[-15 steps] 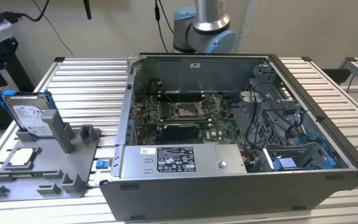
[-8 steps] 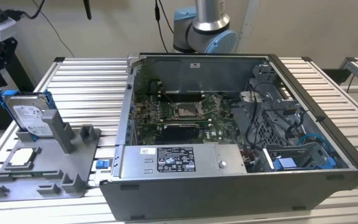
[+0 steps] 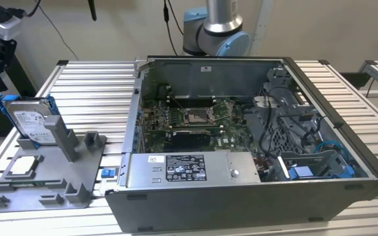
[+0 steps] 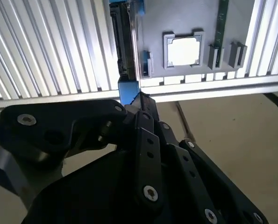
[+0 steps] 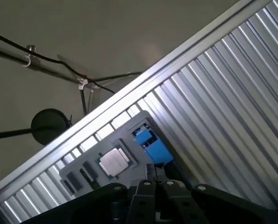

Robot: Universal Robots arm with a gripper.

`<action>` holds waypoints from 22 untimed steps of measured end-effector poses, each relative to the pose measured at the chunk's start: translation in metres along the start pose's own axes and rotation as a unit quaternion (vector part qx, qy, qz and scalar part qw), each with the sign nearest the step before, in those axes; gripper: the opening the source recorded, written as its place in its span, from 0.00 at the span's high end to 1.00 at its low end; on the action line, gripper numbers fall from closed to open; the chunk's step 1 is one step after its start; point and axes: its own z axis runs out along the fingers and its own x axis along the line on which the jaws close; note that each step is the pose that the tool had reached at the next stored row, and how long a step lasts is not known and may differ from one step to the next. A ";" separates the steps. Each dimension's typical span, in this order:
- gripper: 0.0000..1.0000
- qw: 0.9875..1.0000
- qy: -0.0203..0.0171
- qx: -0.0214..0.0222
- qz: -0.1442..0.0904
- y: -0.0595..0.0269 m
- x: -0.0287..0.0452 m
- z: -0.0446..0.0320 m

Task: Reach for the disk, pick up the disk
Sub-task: 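Pick up the disk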

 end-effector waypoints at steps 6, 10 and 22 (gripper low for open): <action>1.00 0.999 0.002 0.000 -0.054 0.0000 0.0000 0.0000; 1.00 0.996 0.004 0.000 -0.091 0.0000 0.0000 0.0000; 1.00 0.989 0.007 0.000 -0.147 0.0000 0.0000 0.0000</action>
